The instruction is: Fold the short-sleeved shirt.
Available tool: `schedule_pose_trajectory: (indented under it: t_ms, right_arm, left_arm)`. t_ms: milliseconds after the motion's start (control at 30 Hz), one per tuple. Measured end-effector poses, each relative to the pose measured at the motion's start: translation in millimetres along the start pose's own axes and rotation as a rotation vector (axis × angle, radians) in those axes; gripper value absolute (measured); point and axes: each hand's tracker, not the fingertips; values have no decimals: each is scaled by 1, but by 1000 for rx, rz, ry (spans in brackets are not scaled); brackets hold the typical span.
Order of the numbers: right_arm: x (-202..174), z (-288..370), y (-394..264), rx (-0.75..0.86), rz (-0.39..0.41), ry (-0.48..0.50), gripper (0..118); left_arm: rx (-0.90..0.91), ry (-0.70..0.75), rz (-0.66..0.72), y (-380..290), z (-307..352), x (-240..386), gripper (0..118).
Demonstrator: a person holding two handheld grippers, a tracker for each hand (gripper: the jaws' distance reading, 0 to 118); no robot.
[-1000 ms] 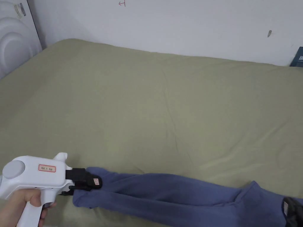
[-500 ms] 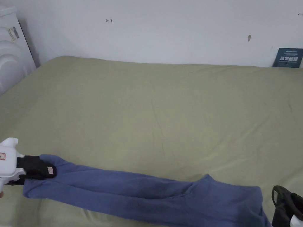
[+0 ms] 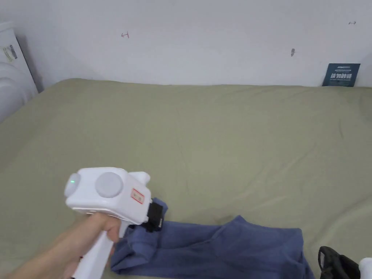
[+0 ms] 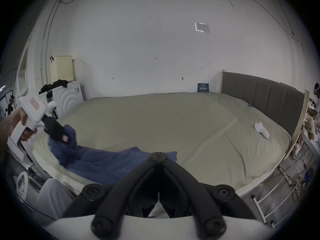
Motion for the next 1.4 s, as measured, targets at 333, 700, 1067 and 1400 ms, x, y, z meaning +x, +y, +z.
schedule_pose_trajectory:
  t_ms: [333,700,1067,1400]
  right_arm:
    - [27,3,-6,-48,-82,-57,2]
    - [11,-17,-6,-79,-65,-22,2]
    - [-14,-30,-2,-114,-19,22,2]
    - [-49,-45,-1,-146,33,85,2]
  left_arm:
    - [-45,-134,-1,-3,-47,33,105]
    - [-49,-297,144,-26,-88,-4,0]
    - [44,-281,123,-30,-26,-57,0]
    - [24,-295,254,-41,-18,-168,116]
